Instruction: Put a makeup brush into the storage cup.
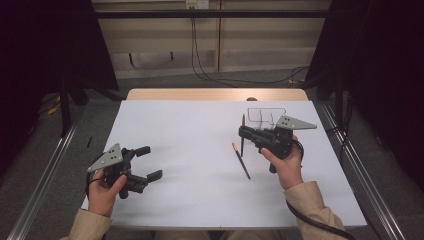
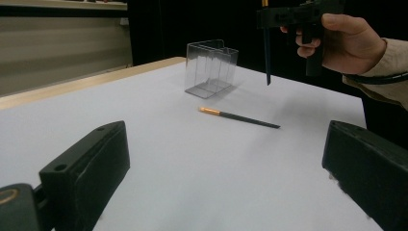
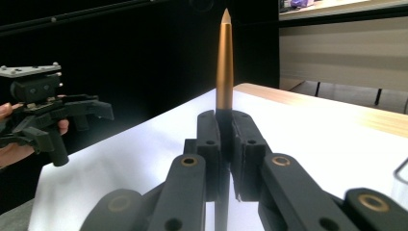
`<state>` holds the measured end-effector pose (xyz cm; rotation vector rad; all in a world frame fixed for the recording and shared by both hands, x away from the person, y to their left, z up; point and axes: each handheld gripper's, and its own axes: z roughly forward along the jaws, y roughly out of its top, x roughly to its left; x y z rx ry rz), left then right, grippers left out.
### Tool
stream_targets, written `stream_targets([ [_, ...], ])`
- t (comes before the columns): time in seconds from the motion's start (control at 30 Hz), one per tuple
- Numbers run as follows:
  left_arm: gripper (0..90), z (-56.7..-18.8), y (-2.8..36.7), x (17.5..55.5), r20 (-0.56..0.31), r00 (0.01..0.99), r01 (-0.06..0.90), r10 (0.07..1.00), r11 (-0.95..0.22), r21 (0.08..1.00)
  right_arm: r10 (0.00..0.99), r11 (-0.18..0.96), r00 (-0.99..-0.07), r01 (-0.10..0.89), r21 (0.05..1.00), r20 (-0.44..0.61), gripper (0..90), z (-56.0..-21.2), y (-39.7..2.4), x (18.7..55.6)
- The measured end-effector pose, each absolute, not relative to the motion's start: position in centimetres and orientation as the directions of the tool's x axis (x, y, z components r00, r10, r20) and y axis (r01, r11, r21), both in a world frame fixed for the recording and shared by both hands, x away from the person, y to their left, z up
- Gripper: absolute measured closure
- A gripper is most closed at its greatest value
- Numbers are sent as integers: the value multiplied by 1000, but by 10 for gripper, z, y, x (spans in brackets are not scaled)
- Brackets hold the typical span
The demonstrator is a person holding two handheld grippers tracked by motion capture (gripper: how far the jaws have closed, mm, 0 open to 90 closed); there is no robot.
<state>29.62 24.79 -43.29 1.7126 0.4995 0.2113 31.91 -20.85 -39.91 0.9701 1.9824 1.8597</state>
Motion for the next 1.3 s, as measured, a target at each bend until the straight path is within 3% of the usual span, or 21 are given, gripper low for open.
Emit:
stream_targets([
  [1.3,25,-434,248,295,-127,886,205,446,-132,970,722,-25,-666,248,969,189,834,-376,-245,351],
])
